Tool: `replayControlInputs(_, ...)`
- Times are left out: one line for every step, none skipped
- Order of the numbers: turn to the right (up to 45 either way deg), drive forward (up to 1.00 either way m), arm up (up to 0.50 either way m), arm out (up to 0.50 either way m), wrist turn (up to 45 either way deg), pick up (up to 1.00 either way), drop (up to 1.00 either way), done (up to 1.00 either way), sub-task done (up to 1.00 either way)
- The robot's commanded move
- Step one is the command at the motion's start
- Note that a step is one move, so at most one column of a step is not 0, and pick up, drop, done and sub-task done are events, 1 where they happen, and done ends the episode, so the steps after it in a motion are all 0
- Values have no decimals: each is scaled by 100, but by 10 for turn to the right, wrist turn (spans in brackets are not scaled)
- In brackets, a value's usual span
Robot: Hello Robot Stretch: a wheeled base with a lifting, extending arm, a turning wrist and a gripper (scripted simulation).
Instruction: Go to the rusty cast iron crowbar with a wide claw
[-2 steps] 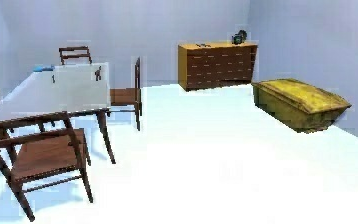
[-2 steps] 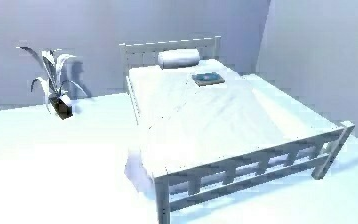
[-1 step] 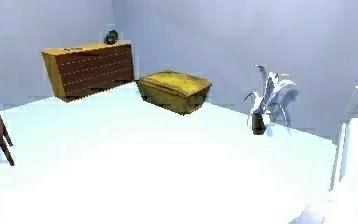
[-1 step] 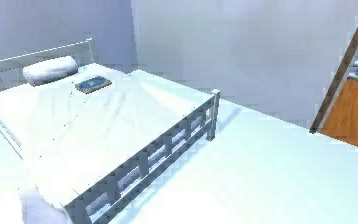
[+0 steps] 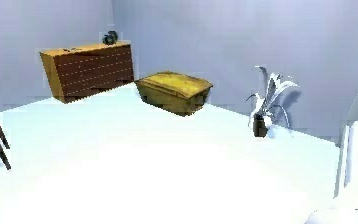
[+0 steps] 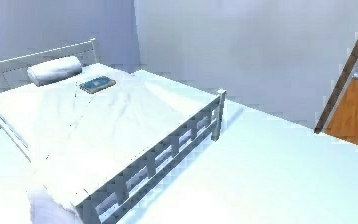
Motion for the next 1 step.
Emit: replayControlInputs(-300,0,0,0,0,0,0,0,0)
